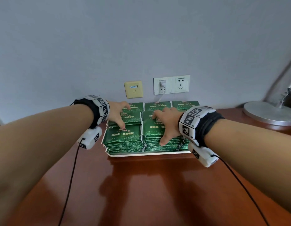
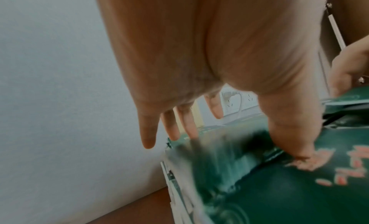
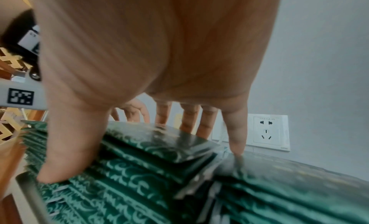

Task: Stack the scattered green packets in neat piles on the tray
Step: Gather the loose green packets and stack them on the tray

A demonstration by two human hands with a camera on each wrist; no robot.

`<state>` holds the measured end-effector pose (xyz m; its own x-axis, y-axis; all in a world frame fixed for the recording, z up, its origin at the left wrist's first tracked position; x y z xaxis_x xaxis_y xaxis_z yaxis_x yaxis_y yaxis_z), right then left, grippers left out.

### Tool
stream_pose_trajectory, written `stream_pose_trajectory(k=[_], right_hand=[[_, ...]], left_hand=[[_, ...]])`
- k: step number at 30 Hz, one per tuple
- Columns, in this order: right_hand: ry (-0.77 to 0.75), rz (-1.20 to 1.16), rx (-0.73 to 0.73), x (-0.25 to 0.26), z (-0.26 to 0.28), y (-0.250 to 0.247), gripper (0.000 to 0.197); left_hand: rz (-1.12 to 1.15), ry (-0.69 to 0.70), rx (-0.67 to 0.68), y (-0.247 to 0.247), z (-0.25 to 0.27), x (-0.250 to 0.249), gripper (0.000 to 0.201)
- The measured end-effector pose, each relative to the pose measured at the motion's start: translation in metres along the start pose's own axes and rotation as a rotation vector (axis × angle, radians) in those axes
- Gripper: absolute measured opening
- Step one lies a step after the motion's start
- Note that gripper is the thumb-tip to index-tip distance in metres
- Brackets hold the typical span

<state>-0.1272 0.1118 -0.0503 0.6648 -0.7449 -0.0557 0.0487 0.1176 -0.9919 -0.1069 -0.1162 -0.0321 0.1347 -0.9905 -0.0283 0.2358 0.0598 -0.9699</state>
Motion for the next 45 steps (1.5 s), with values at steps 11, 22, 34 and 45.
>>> stream_pose_trajectory(k=[11,22,34,45], right_hand=[[-0.079,0.0,-0.018,0.001,0.01,0.001,0.071],[-0.073,0.016,0.017,0.003,0.009,0.002,0.068],[-0.077,0.022,0.009,0.002,0.008,0.002,0.071],[-0.014,-0.006,-0.062,-0.012,0.04,0.001,0.075]], left_hand=[[0.006,0.115,-0.023,0.008,-0.001,0.001,0.076],[0.005,0.147,-0.048,0.01,-0.009,-0.003,0.067],[-0.003,0.113,-0.074,0.006,-0.008,-0.003,0.07],[-0.013,0.186,-0.096,-0.011,0.02,-0.06,0.069]])
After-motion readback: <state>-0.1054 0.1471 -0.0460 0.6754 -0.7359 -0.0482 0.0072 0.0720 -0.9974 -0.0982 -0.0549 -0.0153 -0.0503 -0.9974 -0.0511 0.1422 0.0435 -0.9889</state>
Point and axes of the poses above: each hand's wrist, its own z-axis away from the middle knuckle, its own y-axis out of the palm, x = y × z, the point moved 1 cm from there along -z, towards the middle knuckle, and after that the axes turned 1 degree about x, right-handed, at the moved point
